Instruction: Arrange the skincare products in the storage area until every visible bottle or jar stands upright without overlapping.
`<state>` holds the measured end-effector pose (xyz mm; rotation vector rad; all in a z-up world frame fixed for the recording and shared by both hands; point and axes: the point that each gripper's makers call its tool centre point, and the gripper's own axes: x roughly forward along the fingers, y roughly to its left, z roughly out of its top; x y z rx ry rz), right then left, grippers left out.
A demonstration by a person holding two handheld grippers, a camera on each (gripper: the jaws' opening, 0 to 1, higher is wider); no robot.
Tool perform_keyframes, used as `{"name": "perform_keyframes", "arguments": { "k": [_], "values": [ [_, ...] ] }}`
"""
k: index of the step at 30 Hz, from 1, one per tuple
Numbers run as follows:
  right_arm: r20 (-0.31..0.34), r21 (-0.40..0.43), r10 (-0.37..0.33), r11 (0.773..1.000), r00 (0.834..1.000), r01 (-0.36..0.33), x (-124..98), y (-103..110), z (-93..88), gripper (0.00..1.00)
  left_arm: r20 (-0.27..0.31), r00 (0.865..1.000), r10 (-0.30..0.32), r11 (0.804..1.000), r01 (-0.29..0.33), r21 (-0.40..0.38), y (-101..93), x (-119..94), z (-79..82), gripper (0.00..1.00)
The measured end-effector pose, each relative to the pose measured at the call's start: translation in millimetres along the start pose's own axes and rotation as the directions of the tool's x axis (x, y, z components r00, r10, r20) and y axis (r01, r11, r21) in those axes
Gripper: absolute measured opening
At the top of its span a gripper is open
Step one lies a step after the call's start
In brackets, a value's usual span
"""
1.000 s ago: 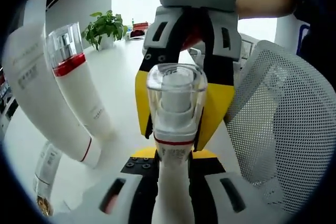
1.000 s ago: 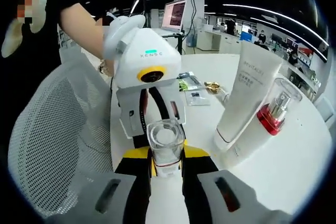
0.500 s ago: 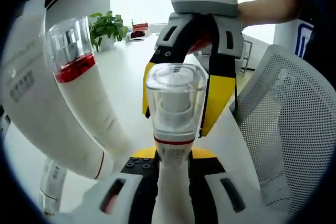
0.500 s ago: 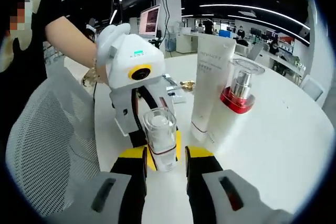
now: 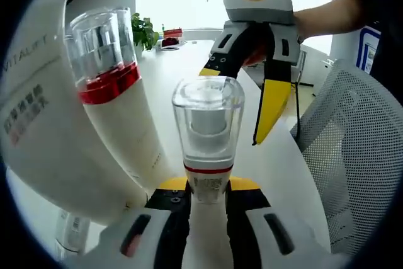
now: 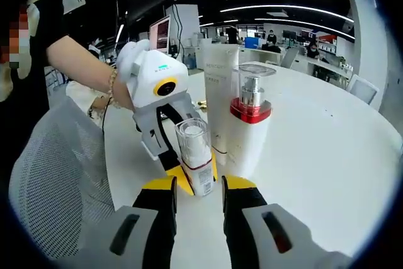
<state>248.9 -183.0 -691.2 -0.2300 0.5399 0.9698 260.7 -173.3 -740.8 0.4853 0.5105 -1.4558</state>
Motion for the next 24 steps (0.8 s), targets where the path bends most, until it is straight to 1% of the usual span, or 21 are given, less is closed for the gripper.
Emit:
{"name": "perform_keyframes", "arguments": {
  "k": [6,13,20,24],
  "values": [
    [0.005,0.006,-0.003,1.0,1.0,0.003,-0.2,-3.2,0.2,0.28,0.003,1.0,0.003,1.0,-0.003,-0.004,3.7,1.4,-0.9,0.2],
    [-0.001,0.011,-0.002,1.0,1.0,0.002,-0.5,-2.1,-1.9,0.28,0.006,1.0,0.001,1.0,-0.001,-0.008,6.9,3.9,-0.2,0.2],
    [-0.003,0.017,-0.005,1.0,1.0,0.005,-2.1,-2.6,-3.1,0.28,0.008,1.0,-0.002,0.999,0.002,-0.033,7.9,4.8,-2.5,0.2],
    [-0.003,0.016,-0.005,1.0,1.0,0.005,-1.5,-2.6,-2.7,0.28,0.0,1.0,-0.001,0.999,0.001,-0.033,6.9,4.3,-4.2,0.2]
  ]
}}
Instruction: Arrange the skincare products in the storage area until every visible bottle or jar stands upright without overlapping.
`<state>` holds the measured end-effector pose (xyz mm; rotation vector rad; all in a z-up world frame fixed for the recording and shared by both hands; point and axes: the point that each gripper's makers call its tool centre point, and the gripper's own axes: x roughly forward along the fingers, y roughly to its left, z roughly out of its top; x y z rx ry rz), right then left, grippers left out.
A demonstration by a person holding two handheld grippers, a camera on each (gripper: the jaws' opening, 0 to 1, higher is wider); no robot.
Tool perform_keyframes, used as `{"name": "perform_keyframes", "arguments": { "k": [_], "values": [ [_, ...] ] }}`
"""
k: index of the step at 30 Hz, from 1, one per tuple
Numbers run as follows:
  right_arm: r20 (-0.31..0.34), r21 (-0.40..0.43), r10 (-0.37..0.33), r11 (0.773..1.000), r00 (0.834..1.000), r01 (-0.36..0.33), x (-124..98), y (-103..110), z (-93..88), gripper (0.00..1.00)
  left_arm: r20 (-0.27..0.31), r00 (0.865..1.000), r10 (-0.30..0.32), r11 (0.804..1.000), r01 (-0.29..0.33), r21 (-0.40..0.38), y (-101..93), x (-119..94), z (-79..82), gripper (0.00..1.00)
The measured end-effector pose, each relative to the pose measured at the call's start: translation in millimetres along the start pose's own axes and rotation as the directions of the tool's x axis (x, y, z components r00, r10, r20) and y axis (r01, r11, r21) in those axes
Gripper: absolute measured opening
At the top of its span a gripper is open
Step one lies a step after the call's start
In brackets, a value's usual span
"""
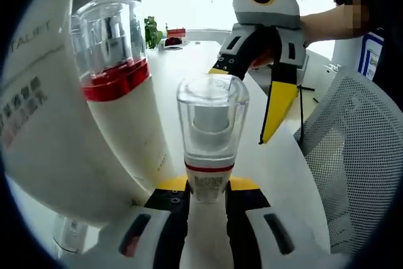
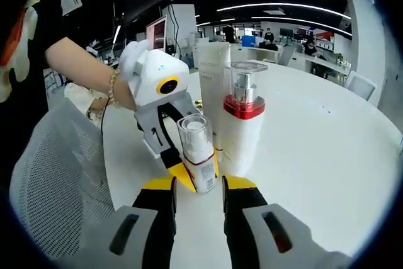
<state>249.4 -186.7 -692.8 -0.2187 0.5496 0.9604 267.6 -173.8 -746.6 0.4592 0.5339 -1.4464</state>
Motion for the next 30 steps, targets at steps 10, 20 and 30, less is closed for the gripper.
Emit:
{"name": "perform_keyframes", "arguments": {
  "k": [10,20,30],
  "values": [
    [0.002,-0.007,-0.005,1.0,1.0,0.005,1,2,2.7,0.31,0.002,1.0,0.014,1.0,-0.014,-0.018,-3.1,-7,-0.7,0.25],
    [-0.002,-0.014,-0.023,1.0,1.0,0.023,0,9,8.3,0.45,0.012,0.999,0.044,0.997,-0.043,-0.06,-10.5,-23,1.3,0.38],
    [-0.007,0.009,-0.075,0.997,0.997,0.075,-4,14,10.6,0.68,0.017,0.994,0.111,0.988,-0.108,-0.111,-19.2,-52,-0.9,0.48]
  ]
}}
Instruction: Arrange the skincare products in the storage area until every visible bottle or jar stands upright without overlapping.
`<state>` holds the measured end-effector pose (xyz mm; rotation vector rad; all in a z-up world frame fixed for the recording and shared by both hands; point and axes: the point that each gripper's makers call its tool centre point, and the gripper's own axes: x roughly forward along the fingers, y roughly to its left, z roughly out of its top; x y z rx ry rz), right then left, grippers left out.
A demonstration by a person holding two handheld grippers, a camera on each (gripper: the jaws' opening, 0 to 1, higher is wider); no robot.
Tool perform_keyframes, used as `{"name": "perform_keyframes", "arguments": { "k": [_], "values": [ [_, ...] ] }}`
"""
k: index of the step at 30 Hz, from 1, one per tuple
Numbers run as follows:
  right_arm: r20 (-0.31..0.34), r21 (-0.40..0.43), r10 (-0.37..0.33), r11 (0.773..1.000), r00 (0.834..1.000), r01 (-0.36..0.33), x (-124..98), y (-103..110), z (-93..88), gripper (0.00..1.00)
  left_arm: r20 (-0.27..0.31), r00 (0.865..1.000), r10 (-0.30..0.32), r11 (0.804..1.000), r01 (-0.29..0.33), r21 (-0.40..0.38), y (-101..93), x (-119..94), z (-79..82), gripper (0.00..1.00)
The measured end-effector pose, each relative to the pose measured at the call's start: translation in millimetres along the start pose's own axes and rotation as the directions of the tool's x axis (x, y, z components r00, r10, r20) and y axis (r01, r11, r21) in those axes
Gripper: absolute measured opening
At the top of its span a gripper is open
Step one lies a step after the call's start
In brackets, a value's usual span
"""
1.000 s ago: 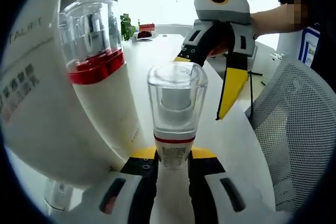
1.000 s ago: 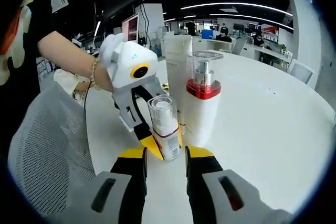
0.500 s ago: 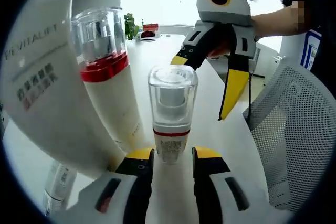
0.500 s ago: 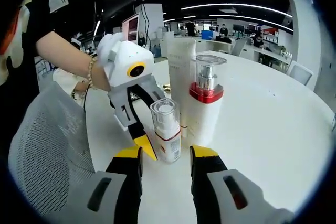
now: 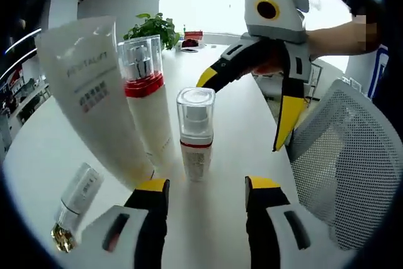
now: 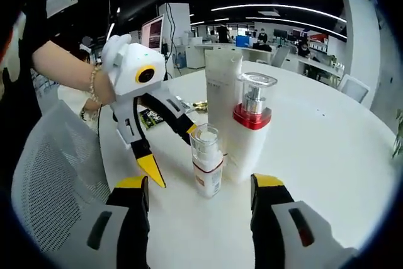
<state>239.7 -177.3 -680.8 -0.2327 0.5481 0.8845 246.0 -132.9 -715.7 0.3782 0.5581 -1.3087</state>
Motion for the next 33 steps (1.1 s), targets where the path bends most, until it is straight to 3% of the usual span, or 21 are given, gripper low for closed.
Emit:
{"name": "perform_keyframes", "arguments": {
  "k": [5,20,26,33],
  "values": [
    [0.088,0.107,-0.018,0.994,0.996,0.009,-8,4,14.1,0.72,0.012,1.0,0.027,0.999,-0.027,-0.044,-3.1,-14,-5.1,0.52],
    [0.067,0.132,-0.044,0.991,0.997,0.035,-11,22,13.2,0.83,0.032,0.993,0.116,0.979,-0.109,-0.17,-16.3,-58,-19.2,0.68],
    [0.061,0.169,-0.053,0.985,0.997,0.042,-11,33,10.9,0.88,0.019,0.982,0.188,0.964,-0.181,-0.195,-14.4,-81,-31.0,0.78],
    [0.062,0.188,-0.067,0.981,0.996,0.054,-13,43,9.3,0.92,0.026,0.968,0.251,0.939,-0.237,-0.248,-13.5,-111,-41.5,0.83]
  ]
}}
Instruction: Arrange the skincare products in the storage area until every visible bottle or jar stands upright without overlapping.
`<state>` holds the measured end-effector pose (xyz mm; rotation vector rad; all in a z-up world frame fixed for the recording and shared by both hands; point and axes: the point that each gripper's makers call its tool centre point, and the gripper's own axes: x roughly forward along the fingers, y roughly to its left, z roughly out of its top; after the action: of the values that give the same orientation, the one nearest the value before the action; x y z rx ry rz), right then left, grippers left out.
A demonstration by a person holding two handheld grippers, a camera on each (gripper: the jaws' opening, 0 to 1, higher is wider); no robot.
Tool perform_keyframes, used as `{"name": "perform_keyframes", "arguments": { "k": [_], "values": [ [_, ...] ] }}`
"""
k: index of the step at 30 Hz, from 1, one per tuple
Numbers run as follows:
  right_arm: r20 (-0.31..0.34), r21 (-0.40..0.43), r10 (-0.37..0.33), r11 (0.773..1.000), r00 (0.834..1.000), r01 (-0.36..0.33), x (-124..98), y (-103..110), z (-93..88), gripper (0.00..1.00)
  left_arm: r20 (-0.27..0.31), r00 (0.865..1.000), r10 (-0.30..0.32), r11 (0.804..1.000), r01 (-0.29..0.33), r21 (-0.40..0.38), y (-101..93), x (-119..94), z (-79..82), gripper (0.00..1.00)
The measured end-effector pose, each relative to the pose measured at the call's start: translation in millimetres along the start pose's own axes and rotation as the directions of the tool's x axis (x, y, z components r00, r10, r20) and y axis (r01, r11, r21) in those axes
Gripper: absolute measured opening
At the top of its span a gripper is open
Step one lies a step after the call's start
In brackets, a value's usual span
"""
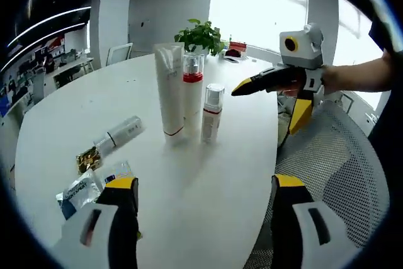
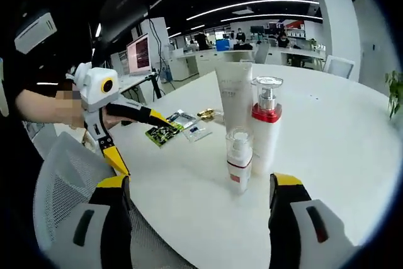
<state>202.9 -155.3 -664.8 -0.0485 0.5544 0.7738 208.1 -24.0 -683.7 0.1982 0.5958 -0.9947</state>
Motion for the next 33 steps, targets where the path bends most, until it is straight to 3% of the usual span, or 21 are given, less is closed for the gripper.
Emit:
{"name": "perform_keyframes", "arguments": {
  "k": [5,11,22,33],
  "values": [
    [0.006,0.022,-0.021,1.0,1.0,0.021,-1,1,-1.7,0.93,0.02,0.996,0.09,0.994,-0.088,-0.061,6.9,-23,-3.2,0.95],
    [0.007,0.029,-0.028,0.999,1.0,0.028,-3,5,-2.4,0.94,0.042,0.988,0.146,0.981,-0.14,-0.134,16.9,-46,-10.3,0.99],
    [0.006,0.022,-0.03,0.999,1.0,0.03,-5,7,-2.0,0.94,0.075,0.976,0.205,0.963,-0.188,-0.191,25.9,-72,-15.5,0.99],
    [0.002,0.025,-0.03,0.999,1.0,0.03,-6,9,-3.4,0.93,0.075,0.97,0.232,0.95,-0.209,-0.233,14.4,-78,-25.3,0.97]
  ]
}}
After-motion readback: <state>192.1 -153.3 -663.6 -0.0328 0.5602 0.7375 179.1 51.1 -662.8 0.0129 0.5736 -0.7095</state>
